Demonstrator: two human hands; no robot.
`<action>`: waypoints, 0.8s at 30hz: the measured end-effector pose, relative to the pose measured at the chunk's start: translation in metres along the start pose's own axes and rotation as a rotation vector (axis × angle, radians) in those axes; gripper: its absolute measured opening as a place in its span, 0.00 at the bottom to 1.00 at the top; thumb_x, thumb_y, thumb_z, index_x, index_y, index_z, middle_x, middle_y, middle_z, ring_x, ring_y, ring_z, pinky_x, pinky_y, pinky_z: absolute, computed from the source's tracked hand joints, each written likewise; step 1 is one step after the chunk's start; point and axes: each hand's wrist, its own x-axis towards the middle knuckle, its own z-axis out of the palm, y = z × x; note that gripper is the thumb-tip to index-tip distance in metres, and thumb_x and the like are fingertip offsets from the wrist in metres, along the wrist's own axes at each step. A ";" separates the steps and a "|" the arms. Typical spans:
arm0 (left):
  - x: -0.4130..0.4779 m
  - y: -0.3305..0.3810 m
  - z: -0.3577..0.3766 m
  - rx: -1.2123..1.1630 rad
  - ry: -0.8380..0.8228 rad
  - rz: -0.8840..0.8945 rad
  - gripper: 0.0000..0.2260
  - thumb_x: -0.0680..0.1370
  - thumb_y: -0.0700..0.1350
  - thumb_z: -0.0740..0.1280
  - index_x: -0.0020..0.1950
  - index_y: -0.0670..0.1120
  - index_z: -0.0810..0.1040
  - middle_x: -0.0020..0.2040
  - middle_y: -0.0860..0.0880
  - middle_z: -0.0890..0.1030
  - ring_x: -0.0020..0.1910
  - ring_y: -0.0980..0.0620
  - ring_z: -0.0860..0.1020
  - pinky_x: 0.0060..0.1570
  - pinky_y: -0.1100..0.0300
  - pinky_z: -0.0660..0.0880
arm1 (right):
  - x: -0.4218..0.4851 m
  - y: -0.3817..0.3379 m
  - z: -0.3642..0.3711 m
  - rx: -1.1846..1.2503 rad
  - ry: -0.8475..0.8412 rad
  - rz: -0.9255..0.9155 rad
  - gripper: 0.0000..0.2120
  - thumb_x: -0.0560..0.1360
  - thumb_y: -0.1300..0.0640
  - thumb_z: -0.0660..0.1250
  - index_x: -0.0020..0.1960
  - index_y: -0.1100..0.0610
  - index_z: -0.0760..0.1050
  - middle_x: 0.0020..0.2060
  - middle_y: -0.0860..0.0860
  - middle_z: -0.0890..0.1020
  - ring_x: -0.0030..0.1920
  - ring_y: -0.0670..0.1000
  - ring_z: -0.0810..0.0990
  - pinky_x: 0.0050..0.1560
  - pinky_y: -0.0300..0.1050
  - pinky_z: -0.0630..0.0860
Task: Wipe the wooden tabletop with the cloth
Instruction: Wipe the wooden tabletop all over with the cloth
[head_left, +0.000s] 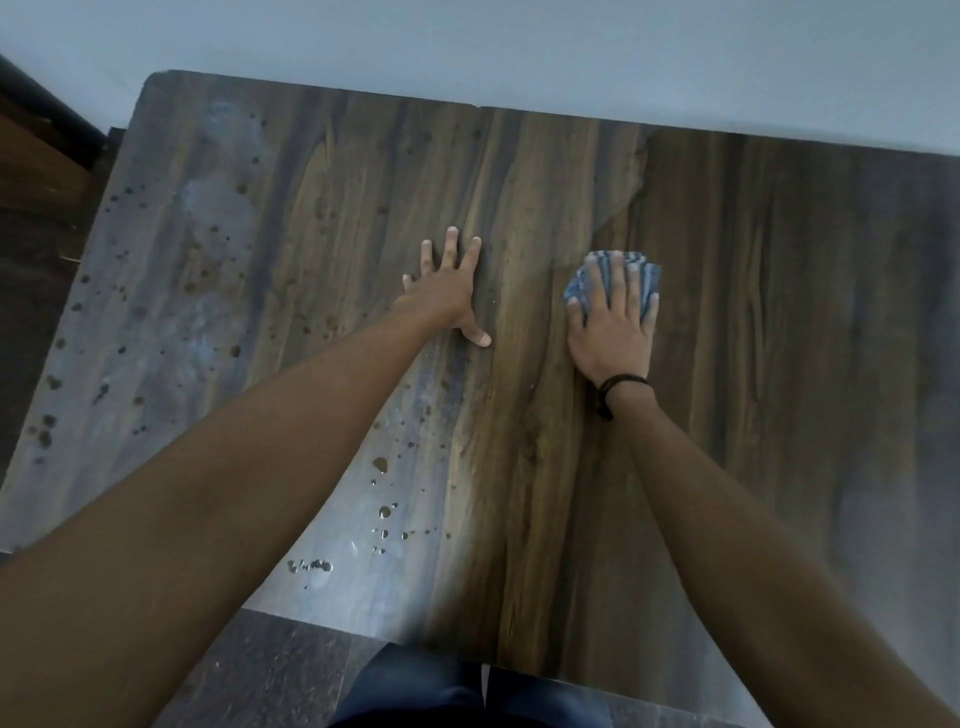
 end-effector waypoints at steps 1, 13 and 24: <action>0.001 0.001 0.002 -0.008 0.004 -0.006 0.65 0.63 0.54 0.83 0.81 0.52 0.33 0.79 0.48 0.28 0.78 0.36 0.32 0.72 0.27 0.48 | -0.005 -0.005 0.002 -0.027 -0.028 -0.088 0.27 0.85 0.44 0.50 0.83 0.45 0.50 0.83 0.48 0.49 0.82 0.52 0.44 0.79 0.61 0.41; 0.002 0.004 -0.002 -0.053 -0.034 -0.033 0.66 0.63 0.50 0.83 0.80 0.52 0.32 0.77 0.49 0.25 0.77 0.37 0.30 0.71 0.27 0.48 | 0.055 -0.028 0.003 -0.008 -0.025 -0.182 0.27 0.85 0.45 0.52 0.83 0.47 0.53 0.82 0.50 0.53 0.82 0.54 0.48 0.79 0.65 0.44; 0.024 0.023 -0.033 -0.007 0.016 -0.017 0.65 0.64 0.55 0.82 0.80 0.50 0.32 0.77 0.47 0.26 0.77 0.35 0.31 0.71 0.26 0.46 | 0.092 -0.018 -0.009 -0.041 -0.070 -0.272 0.27 0.85 0.44 0.50 0.83 0.45 0.51 0.83 0.48 0.51 0.82 0.52 0.46 0.79 0.64 0.42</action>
